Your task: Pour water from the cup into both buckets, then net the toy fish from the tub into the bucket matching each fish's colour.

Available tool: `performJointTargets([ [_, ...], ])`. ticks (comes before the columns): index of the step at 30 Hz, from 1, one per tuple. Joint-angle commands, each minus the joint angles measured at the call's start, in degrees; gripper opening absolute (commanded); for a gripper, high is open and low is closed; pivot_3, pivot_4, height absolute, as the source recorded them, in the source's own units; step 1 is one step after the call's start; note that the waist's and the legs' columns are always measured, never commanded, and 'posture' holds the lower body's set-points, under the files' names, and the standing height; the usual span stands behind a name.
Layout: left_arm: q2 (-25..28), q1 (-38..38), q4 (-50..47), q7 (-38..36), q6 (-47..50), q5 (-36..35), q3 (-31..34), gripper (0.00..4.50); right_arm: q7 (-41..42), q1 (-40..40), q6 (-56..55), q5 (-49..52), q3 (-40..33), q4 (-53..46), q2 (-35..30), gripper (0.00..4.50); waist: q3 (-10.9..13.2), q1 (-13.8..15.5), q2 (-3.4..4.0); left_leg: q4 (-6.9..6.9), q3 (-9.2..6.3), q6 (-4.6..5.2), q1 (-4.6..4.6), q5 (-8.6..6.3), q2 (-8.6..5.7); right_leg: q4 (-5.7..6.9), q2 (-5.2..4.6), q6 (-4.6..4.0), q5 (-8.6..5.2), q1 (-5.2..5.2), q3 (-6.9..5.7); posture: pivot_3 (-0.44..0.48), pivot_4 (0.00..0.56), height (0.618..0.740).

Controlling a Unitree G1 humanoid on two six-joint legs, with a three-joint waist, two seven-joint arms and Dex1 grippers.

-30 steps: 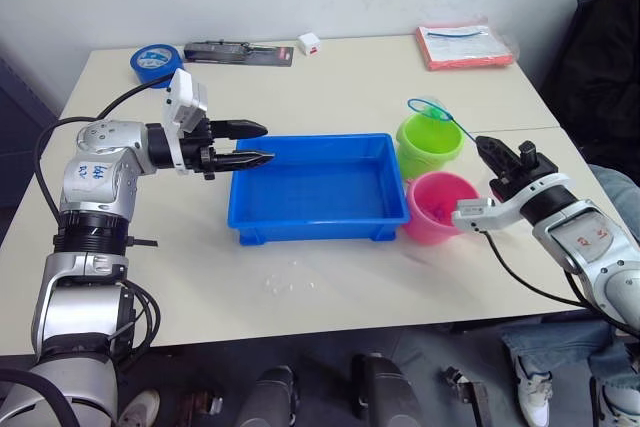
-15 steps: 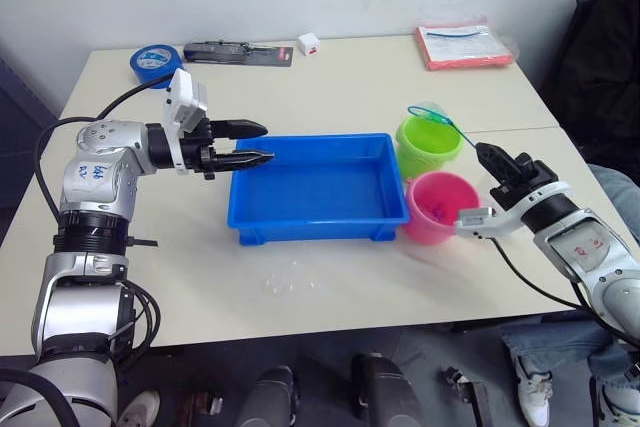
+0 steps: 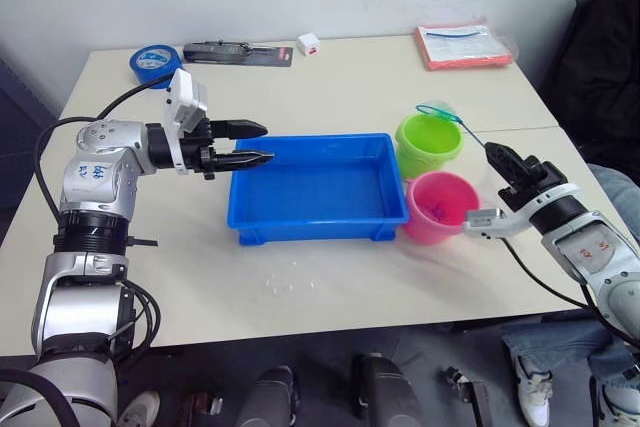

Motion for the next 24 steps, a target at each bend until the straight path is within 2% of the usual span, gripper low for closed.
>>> performJointTargets([
  [1,0.02,-1.45,0.01,-0.15,-0.97,0.33,0.91,2.79,-0.71,0.28,0.98,0.0,-3.03,-1.18,0.01,0.8,0.0,0.0,0.0,0.0,0.0,0.0,0.0,0.0,0.0,0.0,0.0,0.0,0.0,0.0,0.0,0.0,0.15,0.737],
  [15,-0.05,-0.97,-0.36,-0.02,-0.87,0.52,0.93,2.79,-0.27,0.55,1.04,0.33,-3.35,-2.2,0.53,0.8,0.0,-0.01,0.0,0.0,0.0,0.0,0.0,0.0,0.0,0.01,0.0,0.0,0.0,0.0,0.0,0.0,0.15,0.737],
  [19,0.0,-0.82,-0.43,-0.01,-0.69,0.53,0.92,2.79,2.71,-0.12,1.16,7.76,-4.39,-2.36,4.14,0.8,0.0,-0.03,-0.01,0.0,0.0,0.0,0.0,0.0,0.01,0.0,0.01,0.0,0.0,0.01,0.0,0.0,0.15,0.737],
  [24,0.05,-0.83,-0.43,0.03,-0.62,0.57,0.93,2.79,3.98,0.28,0.34,8.03,-4.94,-2.46,4.52,0.8,0.0,-0.01,0.0,0.01,-0.01,0.01,0.01,0.0,0.0,0.02,0.0,0.0,0.0,0.01,-0.01,0.0,0.15,0.737],
])
